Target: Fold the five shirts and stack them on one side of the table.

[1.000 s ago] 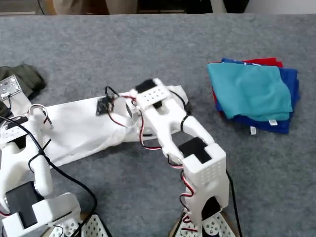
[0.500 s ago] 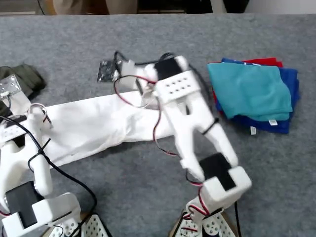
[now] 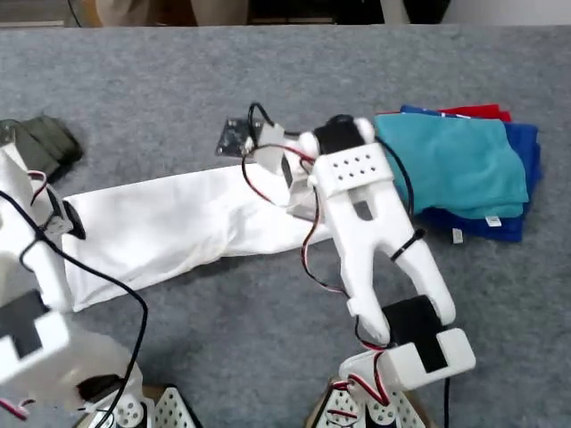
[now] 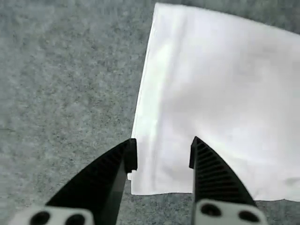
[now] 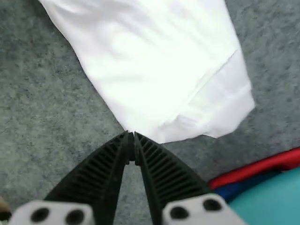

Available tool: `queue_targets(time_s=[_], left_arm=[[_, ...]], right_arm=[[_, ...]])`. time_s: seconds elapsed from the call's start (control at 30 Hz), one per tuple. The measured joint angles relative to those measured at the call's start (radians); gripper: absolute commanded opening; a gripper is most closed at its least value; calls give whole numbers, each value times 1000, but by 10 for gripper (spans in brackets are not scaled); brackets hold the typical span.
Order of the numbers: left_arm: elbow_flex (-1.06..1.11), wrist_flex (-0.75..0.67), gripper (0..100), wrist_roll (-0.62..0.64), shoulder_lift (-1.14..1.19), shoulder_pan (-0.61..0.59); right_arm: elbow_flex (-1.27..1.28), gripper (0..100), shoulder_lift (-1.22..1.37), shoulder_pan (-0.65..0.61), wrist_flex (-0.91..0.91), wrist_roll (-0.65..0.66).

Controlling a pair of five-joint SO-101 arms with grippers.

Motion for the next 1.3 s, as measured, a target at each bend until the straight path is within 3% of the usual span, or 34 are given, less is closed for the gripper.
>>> queue_targets(time_s=[0.2, 0.47, 0.6, 0.87, 1.07, 1.3], left_arm=[[-54, -106, 204, -2, 255, -32], [-178, -64, 23, -3, 423, -18], [-203, -57, 19, -3, 454, 35], [-216, -21, 19, 25, 408, 89], [-207, 86, 19, 49, 262, 233], [-207, 184, 19, 114, 43, 522]], right_arm=[[236, 2, 0, 0, -193, -40], [338, 2, 0, 0, -255, -103], [342, 2, -2, 0, -281, -129], [413, 2, -2, 181, -532, -433], [493, 2, -46, 199, -566, -476], [496, 2, -353, 256, -456, -479]])
